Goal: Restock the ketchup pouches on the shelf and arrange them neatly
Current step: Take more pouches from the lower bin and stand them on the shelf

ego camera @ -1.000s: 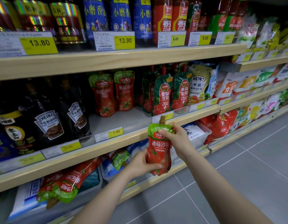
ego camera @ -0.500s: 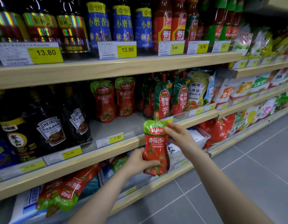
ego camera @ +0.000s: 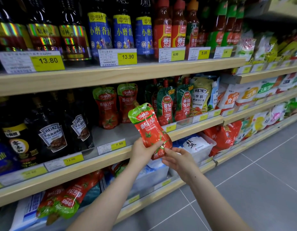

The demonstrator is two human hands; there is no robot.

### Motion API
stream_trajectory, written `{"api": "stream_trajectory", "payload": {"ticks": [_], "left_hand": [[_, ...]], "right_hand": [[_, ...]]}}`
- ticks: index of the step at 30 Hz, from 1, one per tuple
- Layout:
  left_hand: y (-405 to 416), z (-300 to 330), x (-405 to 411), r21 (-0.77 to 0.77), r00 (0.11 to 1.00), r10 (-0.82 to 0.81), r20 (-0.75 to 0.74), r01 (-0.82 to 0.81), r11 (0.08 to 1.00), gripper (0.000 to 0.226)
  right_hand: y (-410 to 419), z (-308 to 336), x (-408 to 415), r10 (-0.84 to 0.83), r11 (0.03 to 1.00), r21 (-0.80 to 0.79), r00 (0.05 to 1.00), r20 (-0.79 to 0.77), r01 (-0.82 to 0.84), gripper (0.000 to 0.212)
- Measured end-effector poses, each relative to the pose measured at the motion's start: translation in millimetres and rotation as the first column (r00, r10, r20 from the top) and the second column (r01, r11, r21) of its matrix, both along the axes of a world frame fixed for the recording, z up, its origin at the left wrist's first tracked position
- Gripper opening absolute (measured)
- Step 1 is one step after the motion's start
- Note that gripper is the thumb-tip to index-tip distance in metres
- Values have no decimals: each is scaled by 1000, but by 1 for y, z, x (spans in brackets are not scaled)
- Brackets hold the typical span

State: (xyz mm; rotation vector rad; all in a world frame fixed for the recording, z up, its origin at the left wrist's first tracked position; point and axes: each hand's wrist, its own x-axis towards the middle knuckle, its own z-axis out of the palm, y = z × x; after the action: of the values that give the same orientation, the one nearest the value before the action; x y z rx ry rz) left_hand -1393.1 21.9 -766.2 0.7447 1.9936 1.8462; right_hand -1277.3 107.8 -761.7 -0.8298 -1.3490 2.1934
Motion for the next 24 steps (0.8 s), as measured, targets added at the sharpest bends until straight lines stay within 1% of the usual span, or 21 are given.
{"api": "stream_trajectory", "payload": {"ticks": [3,7,9,12,13,15,16,18,20,22,24], "left_hand": [[0,-1,0,-40,999,-2,-42,0,999,31],[0,-2,0,-33,1000,-11,-22,10,999,31],[-1,-1,-1,-53,999,-26,-45,23,998,31],[-5,-2,-3,-104,996,-30,-89,21,994,36],[-6,-2,-4,-124,994,-30,-107,16,992,38],[-9,-1,-6,-164,988,-39,-150,14,986,40],[-10,-1,-7,-191,982,-50,-180,15,982,40],[-9,1,-5,-238,968,-65,-243,6,971,41],[-5,2,0,-239,957,-71,-283,2,971,35],[-1,2,7,-232,944,-90,-319,14,973,30],[-1,2,5,-271,931,-123,-344,27,962,36]], "right_hand": [[0,0,-2,19,999,26,999,32,-20,35],[5,-5,-4,6,996,91,994,106,-16,30],[7,-8,-5,13,990,136,990,144,-33,30],[8,-6,-3,32,967,239,970,243,-91,37],[11,-2,-2,21,950,293,957,289,-109,41],[23,10,0,-52,891,438,928,368,-124,53],[29,18,1,-76,859,496,924,374,-129,62],[30,37,-3,-19,813,555,945,325,-175,77],[16,48,-15,43,777,596,963,267,-200,80],[3,47,-27,-38,721,679,971,236,-137,78],[-3,44,-32,-158,662,748,967,198,-44,78]]}}
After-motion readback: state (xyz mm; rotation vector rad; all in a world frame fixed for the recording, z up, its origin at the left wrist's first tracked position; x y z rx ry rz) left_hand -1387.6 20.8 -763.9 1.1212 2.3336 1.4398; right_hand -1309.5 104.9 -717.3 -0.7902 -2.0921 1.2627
